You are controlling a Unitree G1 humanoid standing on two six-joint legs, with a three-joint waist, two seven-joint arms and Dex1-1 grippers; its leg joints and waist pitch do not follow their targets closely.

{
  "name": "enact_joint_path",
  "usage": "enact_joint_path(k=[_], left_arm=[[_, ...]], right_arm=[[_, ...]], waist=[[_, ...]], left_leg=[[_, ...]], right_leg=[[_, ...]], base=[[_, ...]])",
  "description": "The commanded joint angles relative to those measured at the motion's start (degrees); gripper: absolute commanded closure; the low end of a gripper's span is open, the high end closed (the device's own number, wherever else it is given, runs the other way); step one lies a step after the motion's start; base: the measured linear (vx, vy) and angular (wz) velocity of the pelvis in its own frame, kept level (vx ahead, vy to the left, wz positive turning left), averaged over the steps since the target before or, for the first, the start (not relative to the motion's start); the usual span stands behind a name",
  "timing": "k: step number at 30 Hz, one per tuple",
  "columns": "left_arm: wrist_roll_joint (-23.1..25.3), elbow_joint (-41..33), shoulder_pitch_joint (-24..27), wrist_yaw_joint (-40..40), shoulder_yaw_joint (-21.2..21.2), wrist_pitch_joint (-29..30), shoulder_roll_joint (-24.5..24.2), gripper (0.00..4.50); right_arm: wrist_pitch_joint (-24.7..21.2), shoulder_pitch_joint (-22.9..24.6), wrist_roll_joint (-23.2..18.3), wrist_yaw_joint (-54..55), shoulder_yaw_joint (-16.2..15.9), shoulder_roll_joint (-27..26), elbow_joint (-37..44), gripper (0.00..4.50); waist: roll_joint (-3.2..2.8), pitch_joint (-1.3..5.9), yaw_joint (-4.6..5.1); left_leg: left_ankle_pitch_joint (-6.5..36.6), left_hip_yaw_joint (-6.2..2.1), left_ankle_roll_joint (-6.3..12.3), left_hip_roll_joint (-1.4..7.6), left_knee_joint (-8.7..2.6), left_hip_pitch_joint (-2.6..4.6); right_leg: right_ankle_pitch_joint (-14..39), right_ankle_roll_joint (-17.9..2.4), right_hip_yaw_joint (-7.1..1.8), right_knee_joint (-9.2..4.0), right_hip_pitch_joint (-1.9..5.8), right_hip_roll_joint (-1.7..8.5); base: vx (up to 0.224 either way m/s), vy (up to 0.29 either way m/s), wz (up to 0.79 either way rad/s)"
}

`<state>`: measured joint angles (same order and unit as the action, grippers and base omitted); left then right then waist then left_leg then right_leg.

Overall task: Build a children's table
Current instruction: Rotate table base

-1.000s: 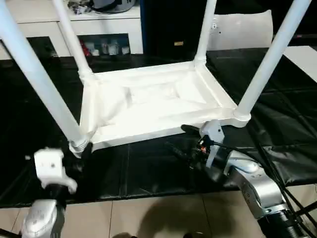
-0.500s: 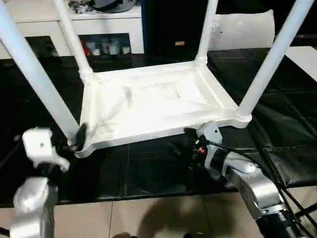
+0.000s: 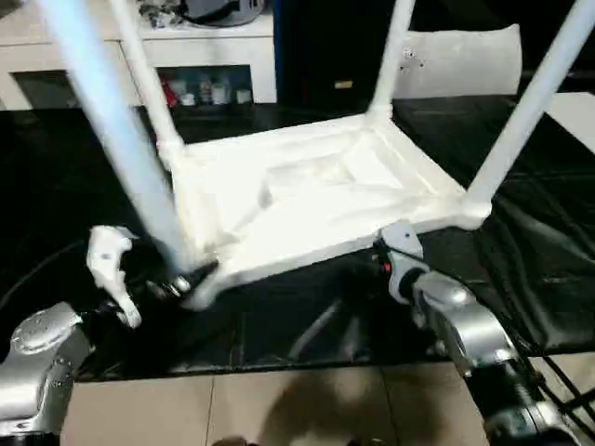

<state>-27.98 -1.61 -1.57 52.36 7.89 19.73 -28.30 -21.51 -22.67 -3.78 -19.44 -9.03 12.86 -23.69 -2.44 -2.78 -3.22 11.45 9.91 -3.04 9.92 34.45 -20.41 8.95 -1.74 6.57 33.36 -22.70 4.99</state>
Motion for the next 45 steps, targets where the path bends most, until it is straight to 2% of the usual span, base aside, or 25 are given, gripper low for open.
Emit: enact_joint_path(k=[1,2,3,4,5,6,8,9,11,18,22,24,26,31,33,34,35,36,37,38,40,43,44,45], left_arm=[[-2.35,-4.16,1.46,4.17,-4.64,3.26,-0.73,0.04],[-2.44,-4.32,1.48,4.31,-4.82,3.40,-0.74,0.04],[-3.56,-5.71,1.54,5.29,-6.30,4.78,-0.53,0.04],[-4.08,-6.22,1.41,5.75,-6.79,5.54,-0.26,0.04],[-4.66,-6.93,1.30,6.05,-7.33,6.29,-0.06,0.04],[-6.00,-8.68,0.96,6.61,-8.50,8.20,0.12,0.04],[-7.58,-10.84,0.58,6.84,-9.74,10.53,0.19,0.04],[-7.99,-11.41,0.52,6.82,-10.02,11.11,0.24,0.04],[-8.74,-12.85,0.30,6.48,-11.05,12.65,0.41,0.04],[-9.50,-15.13,-1.40,5.60,-14.95,16.54,1.96,0.04],[-9.69,-14.84,-4.09,5.75,-17.51,18.13,3.71,0.04],[-8.91,-14.22,-5.29,5.72,-18.66,18.03,4.66,0.04],[-8.57,-13.84,-5.90,5.77,-19.26,17.91,5.22,0.04],[-2.26,-7.57,-11.06,2.22,-21.76,11.72,10.49,0.04],[-0.02,-4.51,-13.24,0.72,-22.10,9.05,11.92,0.04],[0.08,-4.37,-13.34,0.65,-22.12,8.93,11.98,0.04],[1.13,-2.79,-14.53,-0.15,-22.30,7.51,12.70,0.04],[1.74,-1.91,-15.28,-0.46,-22.44,6.66,13.18,0.04],[3.38,0.57,-17.37,-2.11,-22.57,4.29,15.01,0.04],[3.53,0.79,-17.55,-2.30,-22.56,4.08,15.20,0.04],[4.83,2.55,-18.91,-3.70,-22.43,2.23,16.59,0.04],[6.43,4.21,-19.72,-5.47,-21.67,0.18,17.04,0.04],[7.42,4.80,-19.85,-6.27,-21.37,-0.63,16.69,0.04],[8.72,4.24,-18.67,-5.75,-21.40,-1.32,14.50,0.04]], right_arm=[[1.87,-2.23,0.55,-0.92,-1.00,-1.18,-1.11,0.00],[1.96,-2.34,0.58,-1.01,-1.07,-1.24,-1.20,0.00],[2.34,-3.13,0.72,-1.69,-1.63,-1.75,-1.73,0.00],[2.43,-3.46,0.79,-1.96,-1.77,-1.99,-2.05,0.00],[2.68,-3.73,1.05,-2.13,-2.09,-2.11,-2.30,0.00],[3.24,-4.41,1.45,-2.55,-2.58,-2.46,-3.13,0.00],[3.92,-5.16,1.86,-3.06,-2.98,-2.81,-4.10,0.00],[4.13,-5.32,2.01,-3.17,-3.10,-2.87,-4.31,0.00],[4.81,-5.86,2.39,-3.46,-3.44,-3.11,-5.09,0.00],[7.06,-7.83,4.20,-5.13,-5.05,-4.30,-8.00,0.00],[8.78,-9.69,4.46,-5.18,-5.17,-6.17,-10.32,0.00],[9.10,-10.36,4.59,-5.11,-5.09,-6.93,-11.20,0.00],[9.27,-10.63,4.64,-5.12,-5.10,-7.25,-11.63,0.00],[11.02,-12.10,5.36,-3.24,-3.75,-8.36,-15.05,0.00],[11.53,-12.44,5.37,-2.51,-2.98,-8.44,-16.17,0.00],[11.55,-12.46,5.37,-2.48,-2.94,-8.45,-16.22,0.00],[11.92,-12.55,5.40,-2.17,-2.56,-8.25,-16.75,0.00],[12.08,-12.50,5.27,-2.05,-2.20,-8.07,-16.97,0.00],[12.56,-12.06,4.90,-1.78,-1.16,-7.24,-17.22,0.00],[12.61,-12.01,4.86,-1.76,-1.07,-7.15,-17.23,0.00],[12.78,-11.44,4.54,-1.41,-0.13,-6.29,-17.17,0.00],[12.57,-10.21,3.96,-1.18,1.29,-4.99,-16.25,0.00],[12.39,-9.24,3.39,-1.34,2.30,-4.17,-15.27,0.00],[13.51,-6.81,2.51,-2.58,3.86,-2.29,-12.29,0.00]], waist=[[0.24,3.11,0.12],[0.28,3.08,0.17],[0.90,2.94,0.32],[0.74,2.97,0.32],[0.65,2.86,0.41],[1.00,2.86,0.66],[0.98,2.71,0.95],[1.30,2.78,1.20],[1.51,2.82,1.51],[2.16,2.84,2.03],[2.18,2.92,2.38],[2.24,2.97,2.59],[2.22,3.07,2.56],[2.09,3.04,2.36],[2.17,2.97,2.34],[2.29,2.96,2.38],[2.16,3.07,2.35],[2.27,3.10,2.37],[2.33,3.10,2.41],[2.01,3.25,2.26],[2.02,3.39,1.96],[1.76,3.42,1.62],[2.04,3.36,1.41],[1.95,3.34,1.16]], left_leg=[[17.13,-1.17,-0.02,3.11,-4.90,0.46],[16.62,-1.15,0.11,3.06,-4.84,0.38],[16.51,-1.06,0.36,2.98,-4.86,0.31],[16.43,-1.14,0.26,2.98,-4.87,0.21],[16.70,-1.10,0.12,2.94,-4.83,0.34],[17.08,-1.12,-0.21,2.97,-4.84,0.37],[17.83,-1.19,-0.42,2.93,-4.89,0.41],[18.31,-1.26,-0.65,2.94,-4.89,0.37],[18.30,-1.32,-0.73,2.92,-4.85,0.36],[16.88,-1.08,-0.46,2.85,-4.61,0.28],[15.97,-1.08,-0.36,2.83,-4.50,0.18],[14.85,-1.07,-0.10,2.87,-4.47,-0.09],[14.23,-0.95,-0.04,2.86,-4.31,0.00],[13.87,-0.80,-0.11,2.83,-4.27,0.17],[15.40,-0.94,-0.41,2.82,-4.31,0.27],[15.61,-0.93,-0.27,2.75,-4.31,0.24],[15.33,-1.03,-0.43,2.82,-4.29,0.15],[15.07,-0.93,-0.19,2.73,-4.16,0.22],[14.74,-0.96,-0.01,2.75,-4.22,0.11],[14.07,-0.86,0.02,2.68,-4.06,0.16],[13.15,-0.94,0.15,2.89,-4.12,0.16],[13.15,-0.85,0.48,2.90,-4.12,0.17],[13.54,-0.73,0.71,2.86,-4.05,0.27],[13.61,-0.75,0.70,2.83,-4.07,0.24]], right_leg=[[21.95,-8.02,-3.76,-3.88,2.47,4.10],[22.65,-7.91,-3.79,-3.84,2.42,4.10],[23.76,-7.41,-3.78,-3.96,2.38,3.90],[24.16,-7.24,-3.80,-3.82,2.55,3.95],[25.51,-6.78,-3.82,-4.09,2.36,3.94],[26.36,-6.59,-3.86,-4.04,2.34,3.96],[26.92,-6.30,-3.86,-4.22,2.20,3.80],[27.18,-6.15,-3.84,-4.10,2.30,3.76],[26.98,-6.11,-3.86,-4.13,2.31,3.72],[25.08,-7.30,-4.06,-3.86,2.40,3.54],[24.16,-7.77,-4.11,-3.77,2.46,3.53],[22.63,-8.35,-4.17,-3.56,2.65,3.52],[22.19,-8.65,-4.23,-3.57,2.65,3.52],[21.14,-8.77,-4.25,-3.66,2.58,3.32],[23.33,-7.65,-4.17,-3.90,2.62,3.41],[24.16,-7.25,-4.14,-4.13,2.62,3.43],[24.31,-7.03,-4.17,-3.95,2.78,3.63],[24.43,-6.85,-4.16,-4.14,2.60,3.53],[24.19,-6.89,-4.15,-4.16,2.71,3.51],[22.88,-7.03,-4.16,-4.15,2.71,3.47],[20.20,-8.04,-4.14,-3.70,2.84,3.48],[18.35,-9.06,-4.13,-3.57,2.93,3.38],[19.13,-8.66,-4.12,-3.82,2.87,3.38],[20.03,-8.46,-4.13,-3.82,2.89,3.48]], base=[[0.000,0.000,0.00],[0.000,0.000,0.00],[0.000,0.000,0.00],[0.000,0.000,0.00],[0.000,0.000,0.00],[0.000,0.000,0.00],[0.000,0.000,0.00],[0.000,0.000,0.00],[0.000,0.000,0.00],[0.000,0.000,0.00],[0.000,0.000,0.00],[0.000,0.000,0.00],[0.000,0.000,0.00],[0.000,0.000,0.00],[0.000,0.000,0.00],[0.000,0.000,0.00],[0.000,0.000,0.00],[0.000,0.000,0.00],[0.000,0.000,0.00],[0.000,0.000,0.00],[0.000,0.000,0.00],[0.000,0.000,0.00],[0.000,0.000,0.00],[0.000,0.000,0.00]])
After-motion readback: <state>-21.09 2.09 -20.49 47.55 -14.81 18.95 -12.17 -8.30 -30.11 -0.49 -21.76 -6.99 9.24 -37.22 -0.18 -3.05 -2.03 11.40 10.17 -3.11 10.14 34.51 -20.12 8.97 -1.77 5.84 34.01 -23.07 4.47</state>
